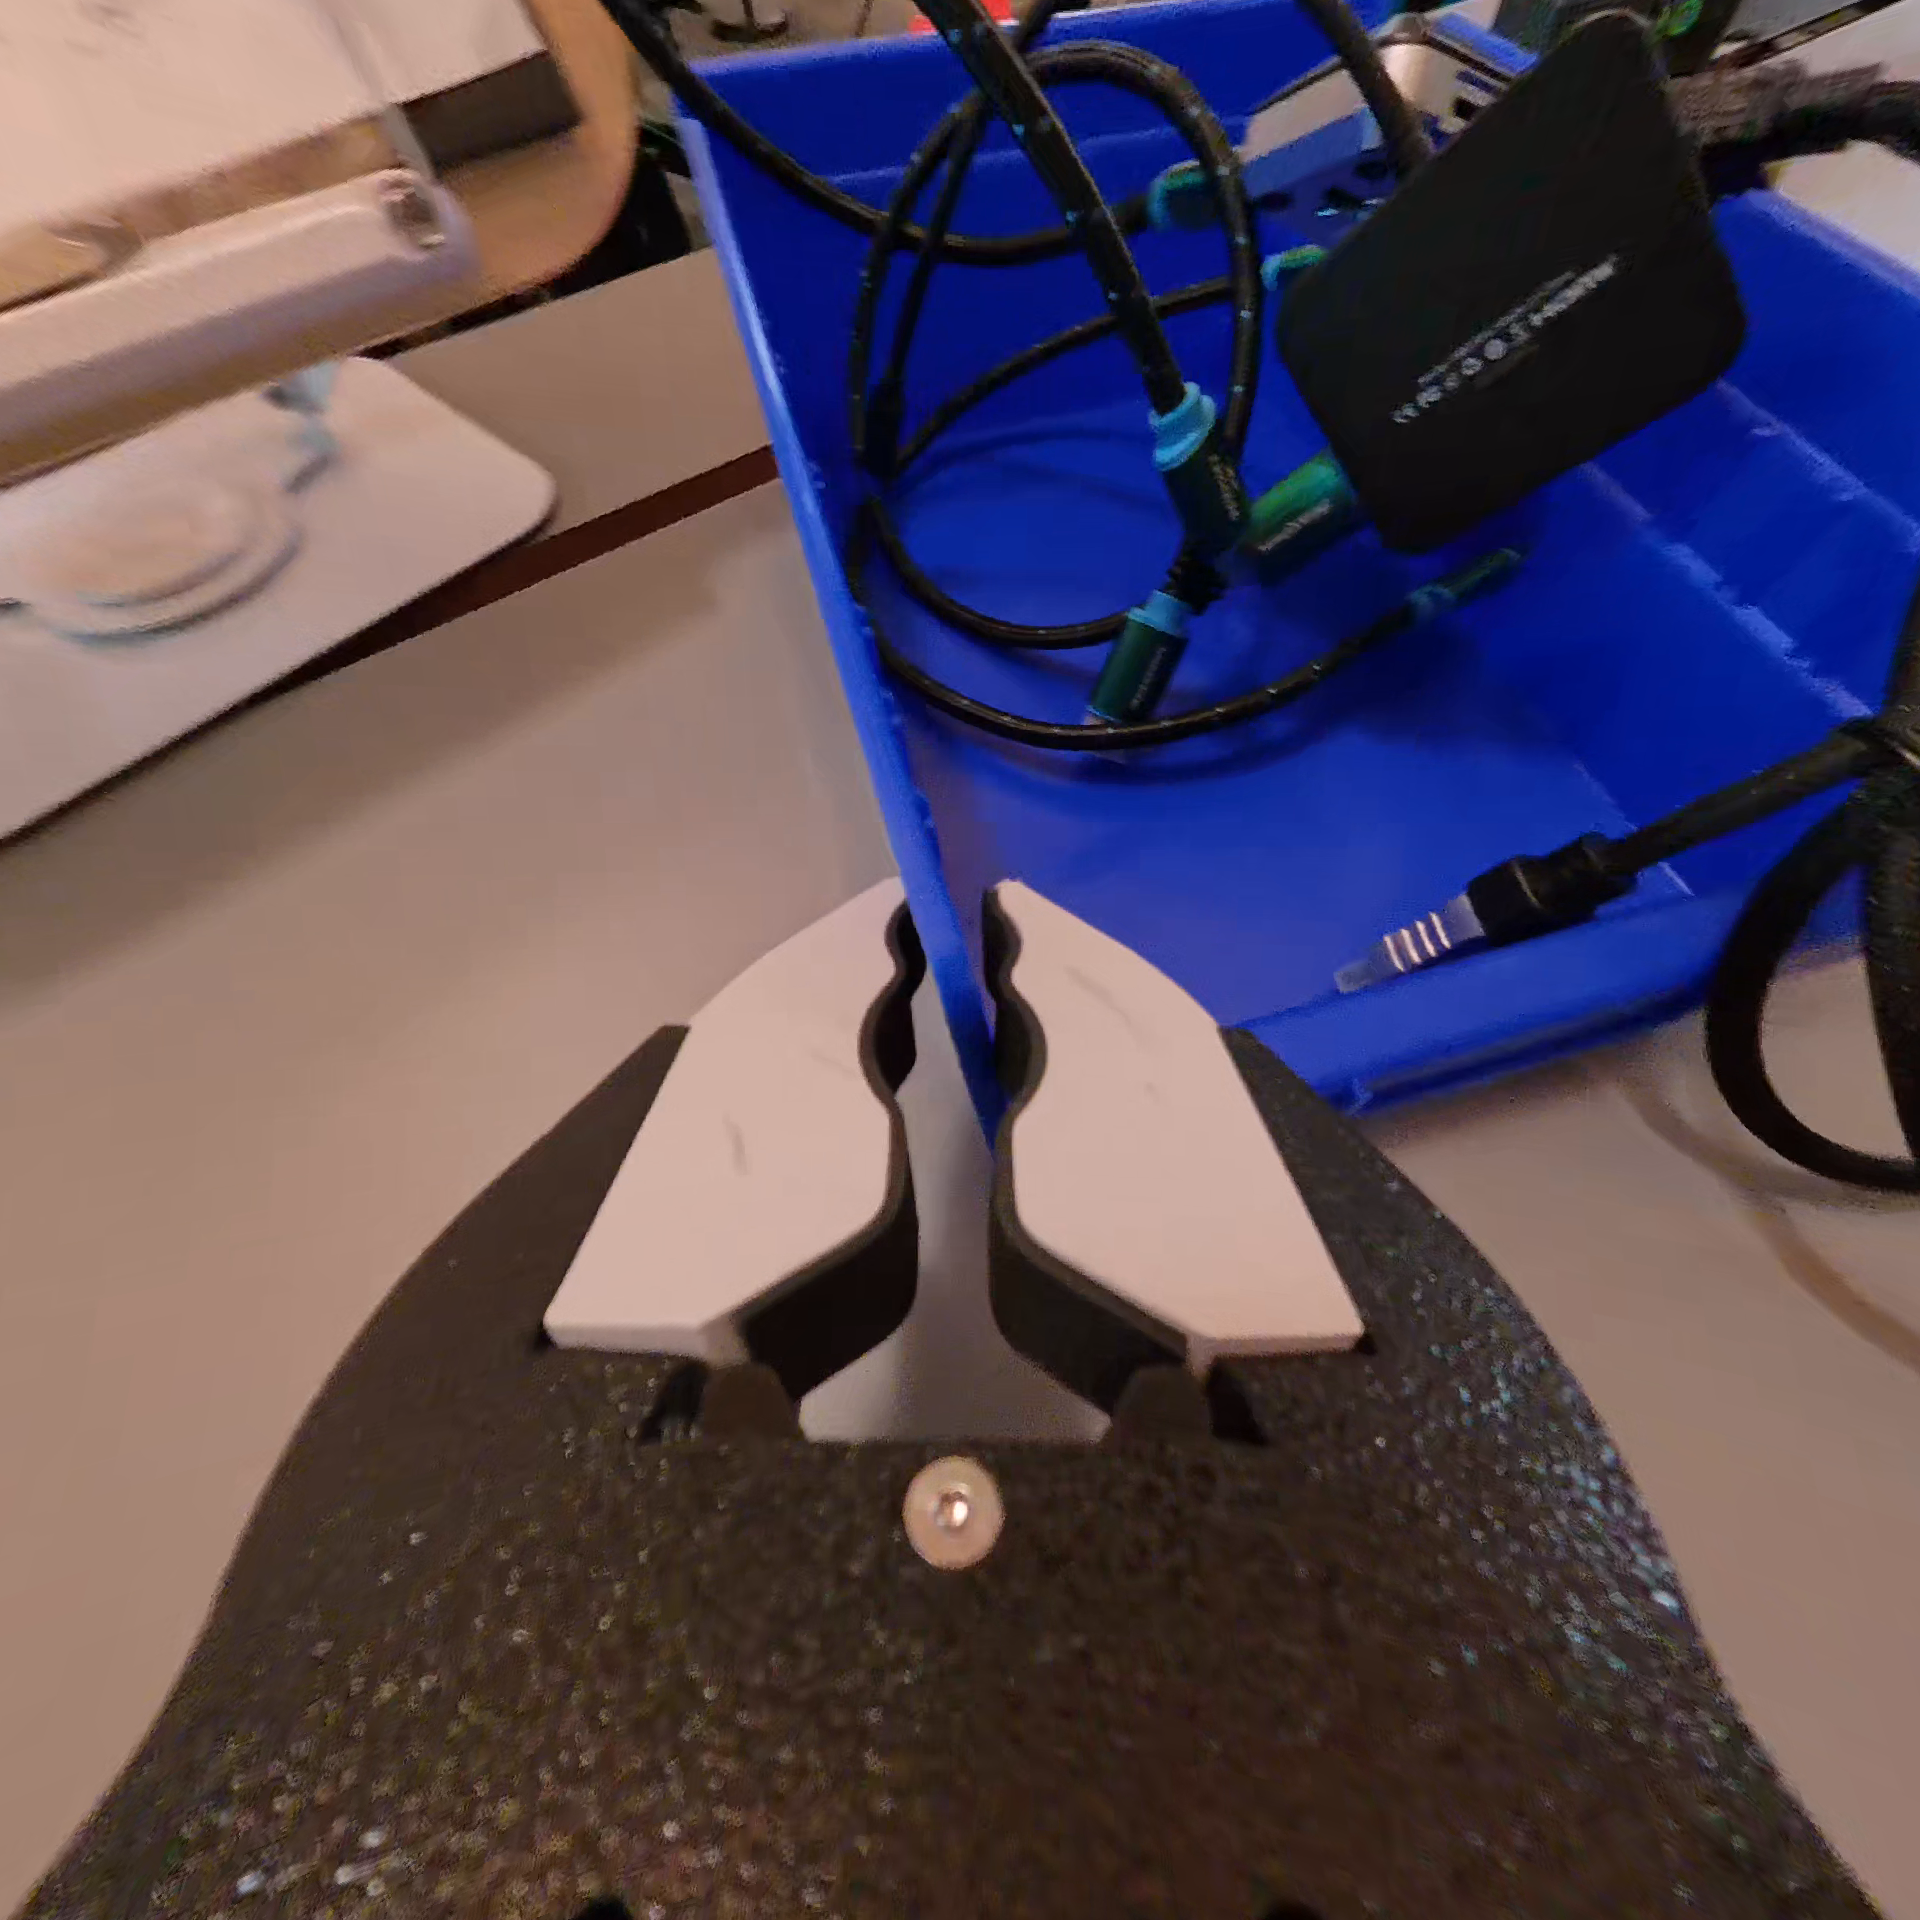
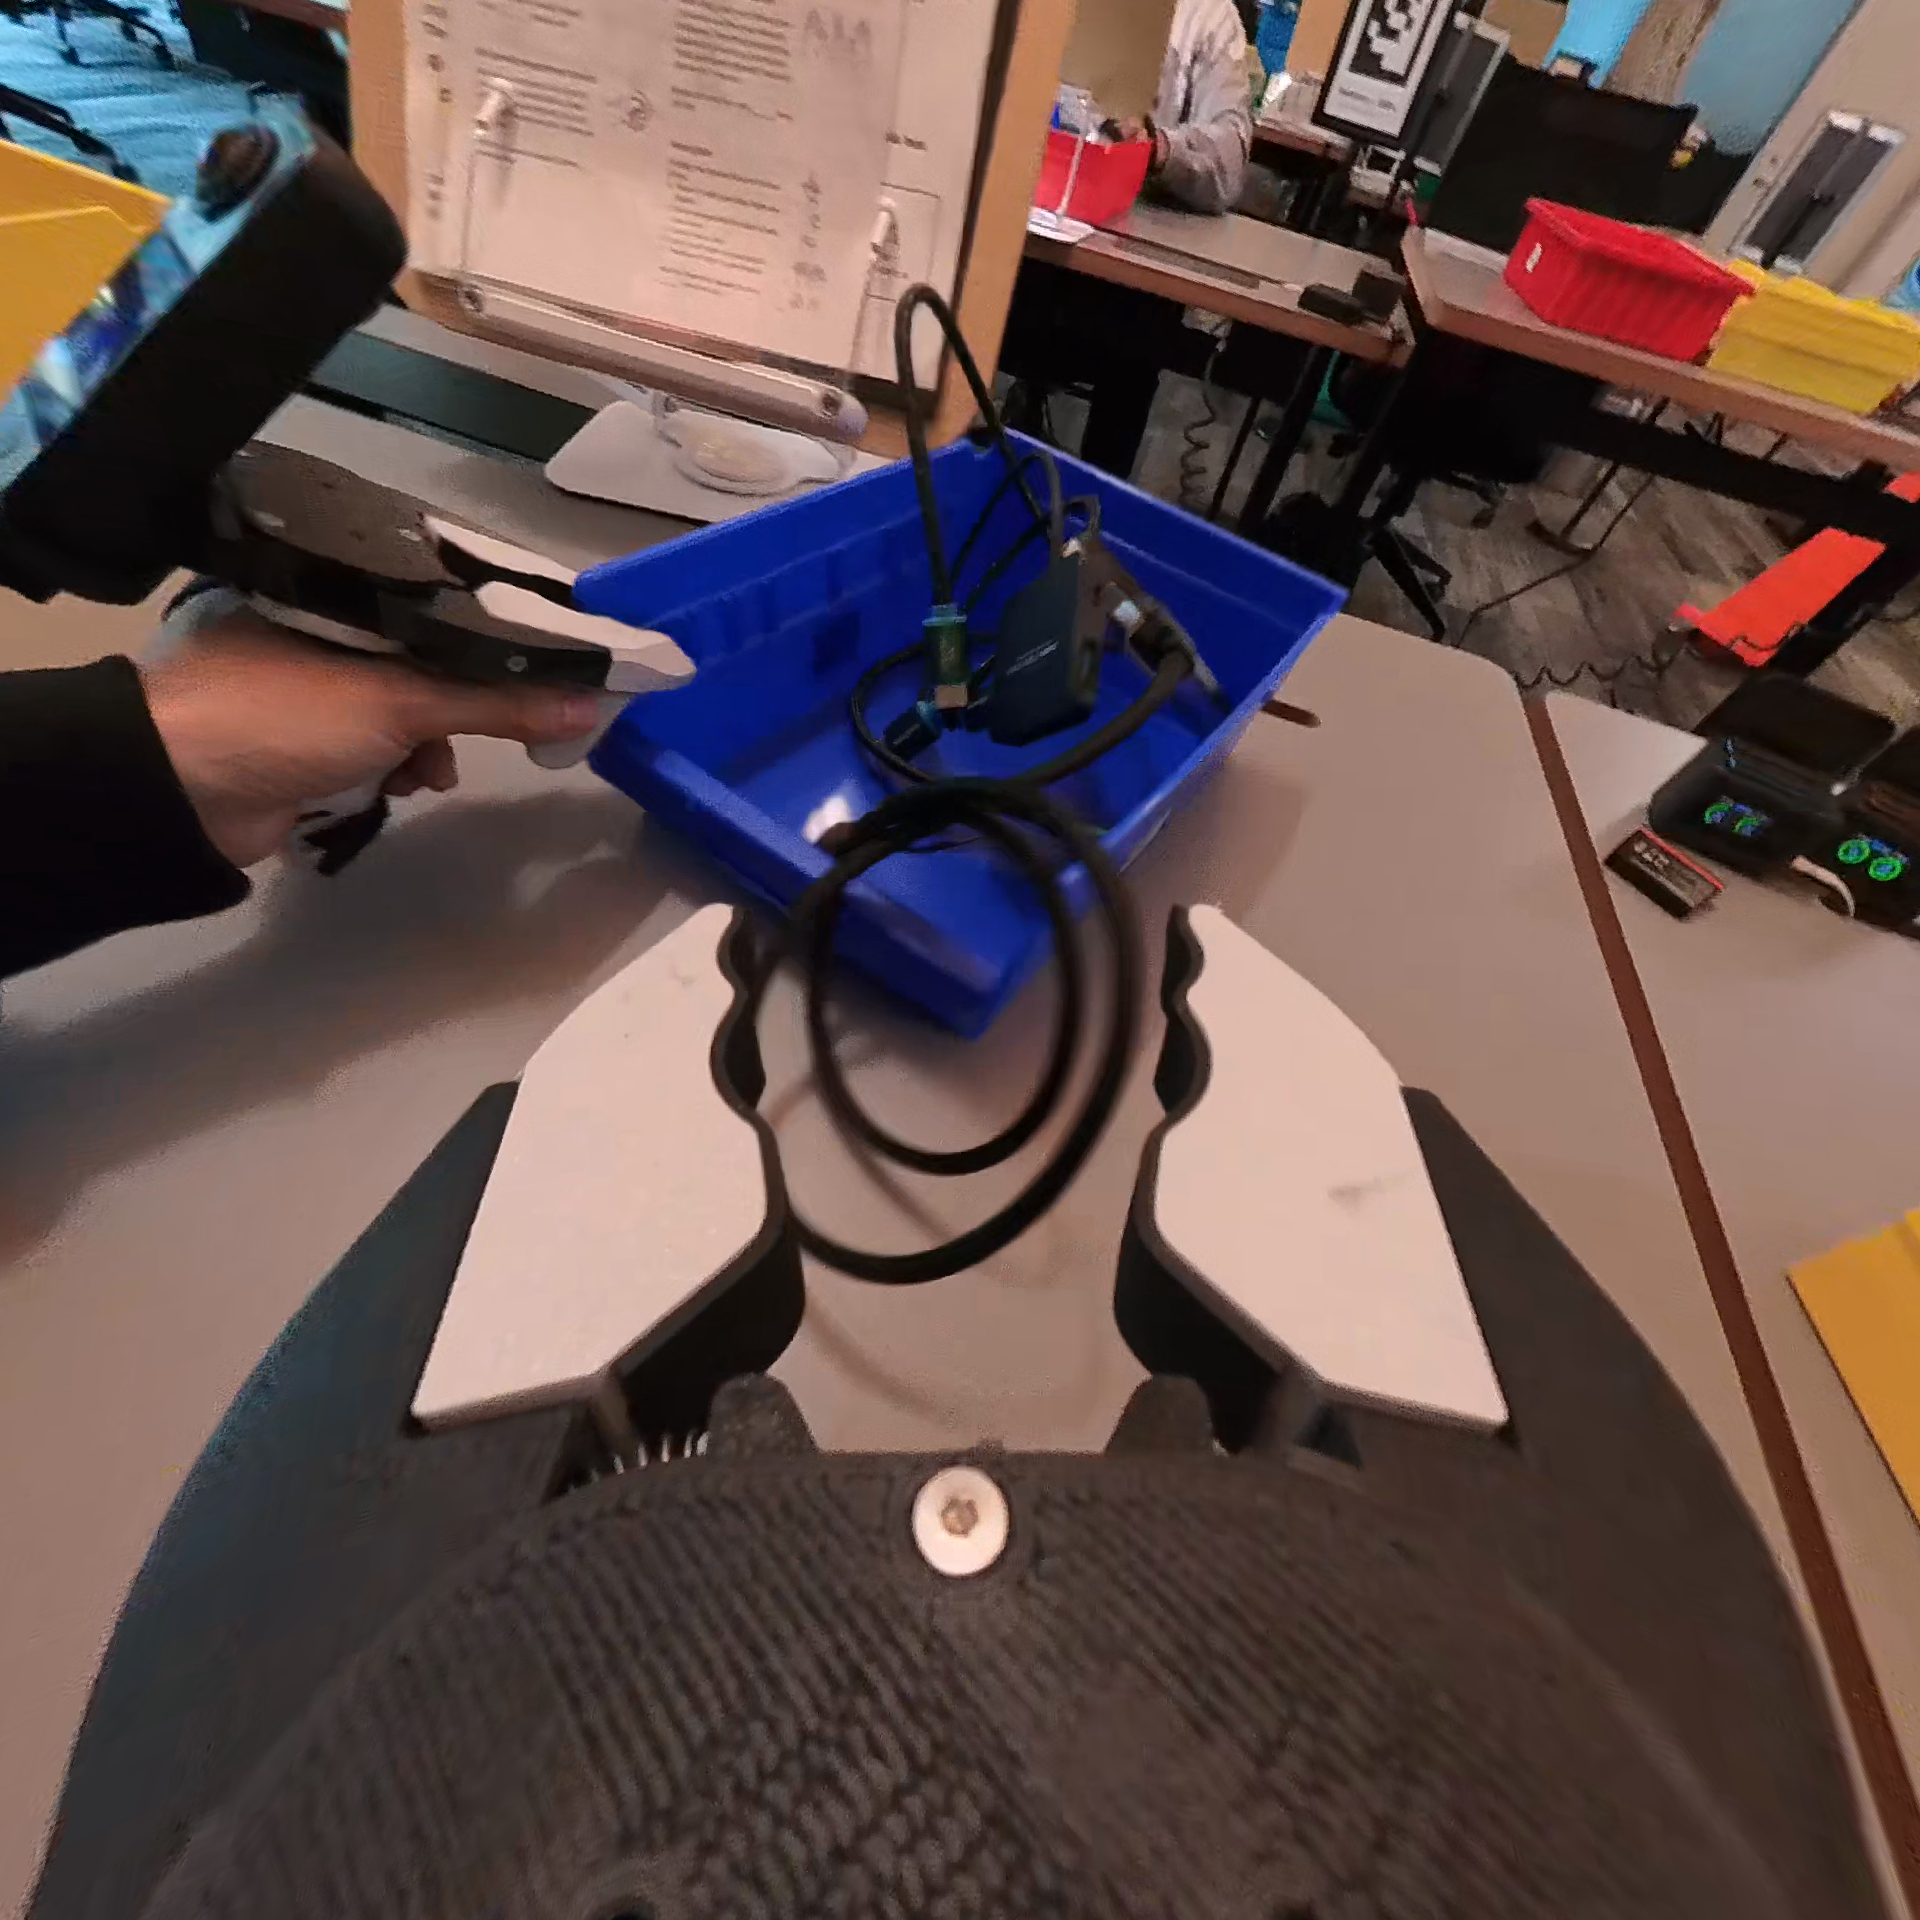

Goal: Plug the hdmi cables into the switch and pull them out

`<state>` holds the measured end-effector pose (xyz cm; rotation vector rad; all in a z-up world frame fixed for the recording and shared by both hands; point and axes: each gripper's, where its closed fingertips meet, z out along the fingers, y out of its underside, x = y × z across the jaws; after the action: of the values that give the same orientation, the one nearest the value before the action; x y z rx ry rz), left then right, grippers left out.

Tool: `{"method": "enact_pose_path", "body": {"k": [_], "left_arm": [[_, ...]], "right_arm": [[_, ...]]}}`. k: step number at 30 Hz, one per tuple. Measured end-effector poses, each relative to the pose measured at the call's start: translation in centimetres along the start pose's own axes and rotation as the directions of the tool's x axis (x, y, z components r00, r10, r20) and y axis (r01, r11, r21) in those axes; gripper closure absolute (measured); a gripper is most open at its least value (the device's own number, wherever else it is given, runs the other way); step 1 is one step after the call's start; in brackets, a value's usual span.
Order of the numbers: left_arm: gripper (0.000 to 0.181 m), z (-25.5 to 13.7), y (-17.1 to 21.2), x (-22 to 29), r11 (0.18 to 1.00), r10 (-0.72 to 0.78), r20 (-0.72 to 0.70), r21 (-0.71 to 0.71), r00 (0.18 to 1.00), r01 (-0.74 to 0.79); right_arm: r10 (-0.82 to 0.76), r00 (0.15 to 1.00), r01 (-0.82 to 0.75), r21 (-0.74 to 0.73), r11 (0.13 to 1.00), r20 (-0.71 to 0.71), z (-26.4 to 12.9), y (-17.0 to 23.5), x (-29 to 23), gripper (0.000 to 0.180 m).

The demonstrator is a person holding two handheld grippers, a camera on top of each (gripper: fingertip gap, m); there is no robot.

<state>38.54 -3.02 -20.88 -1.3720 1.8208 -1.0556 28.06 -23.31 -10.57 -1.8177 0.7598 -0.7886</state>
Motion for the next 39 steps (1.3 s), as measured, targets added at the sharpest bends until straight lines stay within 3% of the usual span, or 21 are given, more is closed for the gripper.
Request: {"method": "enact_pose_path", "body": {"k": [4,7,9,14,18,19,23,26,29,33,37,39], "left_arm": [[0.176,-5.5,2.8,-3.2,1.0,0.008,0.013,0.029,1.0,-0.008],[0.177,-10.8,5.7,-5.6,0.998,-0.007,0.012,0.056,1.0,0.006],[0.177,-14.5,7.7,-7.5,0.997,-0.03,0.029,0.078,0.999,0.028],[0.178,-22.0,11.7,-12.0,0.988,-0.116,0.122,0.117,0.986,0.101],[0.178,-24.9,13.1,-14.2,0.973,-0.169,0.201,0.191,0.965,0.13],[0.178,-25.2,13.2,-14.6,0.972,-0.168,0.218,0.199,0.961,0.124],[0.178,-25.6,13.3,-15.3,0.973,-0.16,0.257,0.205,0.953,0.108],[0.177,-26.1,13.5,-15.5,0.978,-0.124,0.291,0.2,0.949,0.067],[0.177,-26.6,13.8,-15.8,0.976,-0.134,0.297,0.203,0.945,0.075],[0.178,-27.2,14.0,-16.6,0.964,-0.196,0.277,0.228,0.941,0.134],[0.179,-27.7,14.3,-17.7,0.944,-0.274,0.252,0.257,0.928,0.208],[0.179,-27.8,14.3,-17.8,0.942,-0.278,0.249,0.259,0.928,0.213]], "right_arm": [[-0.033,0.997,0.031,0.038,0.999,0.066,-0.4,-1.9,-3.0,0.104],[0.048,0.988,-0.062,0.093,0.994,0.147,-0.9,-4.3,-6.8,0.117],[0.051,0.962,-0.099,0.166,0.981,0.269,-1.3,-7.0,-11.6,0.114],[-0.063,0.801,-0.056,0.181,0.982,0.595,0.3,-13.2,-24.2,0.094],[-0.054,0.584,-0.024,0.084,0.996,0.81,3.1,-18.1,-34.7,0.084],[-0.038,0.569,0.004,0.043,0.999,0.821,4.8,-19.0,-36.8,0.081],[0.033,0.707,0.126,-0.171,0.977,0.706,15.9,-19.5,-42.0,0.08],[0.245,0.763,0.089,-0.472,0.877,0.599,22.5,-15.9,-45.3,0.1],[0.386,0.753,0.039,-0.622,0.782,0.532,26.3,-12.8,-48.7,0.121],[0.39,0.816,-0.005,-0.669,0.743,0.427,30.4,-10.6,-50.4,0.116],[0.37,0.836,0.048,-0.725,0.687,0.406,31.6,-7.8,-52.3,0.11],[0.313,0.875,0.059,-0.722,0.69,0.37,32.4,-7.2,-51.8,0.134]]}}
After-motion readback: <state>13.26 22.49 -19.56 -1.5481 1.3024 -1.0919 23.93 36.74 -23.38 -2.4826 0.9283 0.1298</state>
